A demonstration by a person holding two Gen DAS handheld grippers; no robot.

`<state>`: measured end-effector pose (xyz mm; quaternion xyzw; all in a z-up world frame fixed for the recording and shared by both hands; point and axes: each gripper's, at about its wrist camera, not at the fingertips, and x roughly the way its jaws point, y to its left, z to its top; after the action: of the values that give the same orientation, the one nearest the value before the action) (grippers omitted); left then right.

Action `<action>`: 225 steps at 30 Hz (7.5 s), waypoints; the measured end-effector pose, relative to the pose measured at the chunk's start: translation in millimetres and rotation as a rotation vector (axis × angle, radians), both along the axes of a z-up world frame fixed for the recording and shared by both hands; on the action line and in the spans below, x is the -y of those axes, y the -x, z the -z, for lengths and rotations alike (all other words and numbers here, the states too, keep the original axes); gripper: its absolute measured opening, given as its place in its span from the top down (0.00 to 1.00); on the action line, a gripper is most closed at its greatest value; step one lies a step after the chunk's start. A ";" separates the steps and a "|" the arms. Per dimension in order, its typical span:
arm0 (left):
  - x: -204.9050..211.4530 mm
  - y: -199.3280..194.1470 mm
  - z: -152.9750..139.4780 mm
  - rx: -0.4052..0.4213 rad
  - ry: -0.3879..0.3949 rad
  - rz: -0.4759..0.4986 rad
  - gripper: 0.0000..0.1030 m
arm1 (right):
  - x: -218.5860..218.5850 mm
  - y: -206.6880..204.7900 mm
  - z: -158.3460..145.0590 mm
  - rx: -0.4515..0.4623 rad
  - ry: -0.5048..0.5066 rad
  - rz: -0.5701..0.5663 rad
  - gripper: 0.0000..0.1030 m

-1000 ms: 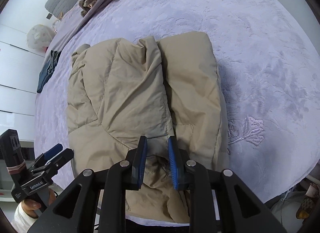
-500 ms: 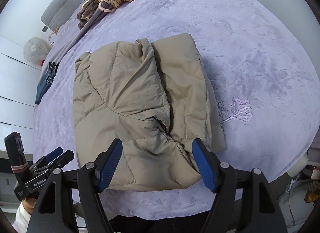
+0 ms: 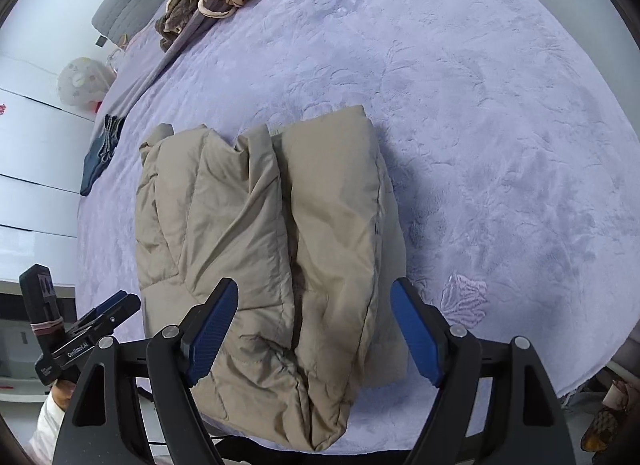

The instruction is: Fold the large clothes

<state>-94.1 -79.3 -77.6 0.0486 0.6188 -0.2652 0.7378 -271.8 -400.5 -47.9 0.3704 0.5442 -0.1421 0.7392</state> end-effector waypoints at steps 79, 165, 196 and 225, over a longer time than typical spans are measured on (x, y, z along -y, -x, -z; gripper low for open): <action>5.9 -170.5 -25.3 -0.056 0.388 0.080 0.28 | -63.9 -249.2 90.2 0.340 -0.645 -0.147 0.62; -120.7 -150.2 -7.8 0.143 -0.060 -0.094 0.12 | -198.6 -228.2 36.1 -0.063 0.098 -0.246 0.97; -155.6 -82.4 -78.4 0.295 -0.118 -0.152 0.00 | -240.1 -175.9 -26.5 -0.003 0.236 -0.219 0.74; -153.9 -34.7 -173.7 0.441 -0.073 -0.205 0.00 | -242.3 -139.1 -144.6 0.184 0.508 -0.165 0.00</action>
<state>-59.3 74.6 96.1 0.0690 0.4535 -0.1497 0.8759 -132.7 -158.2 96.7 0.1393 0.4500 -0.1788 0.8638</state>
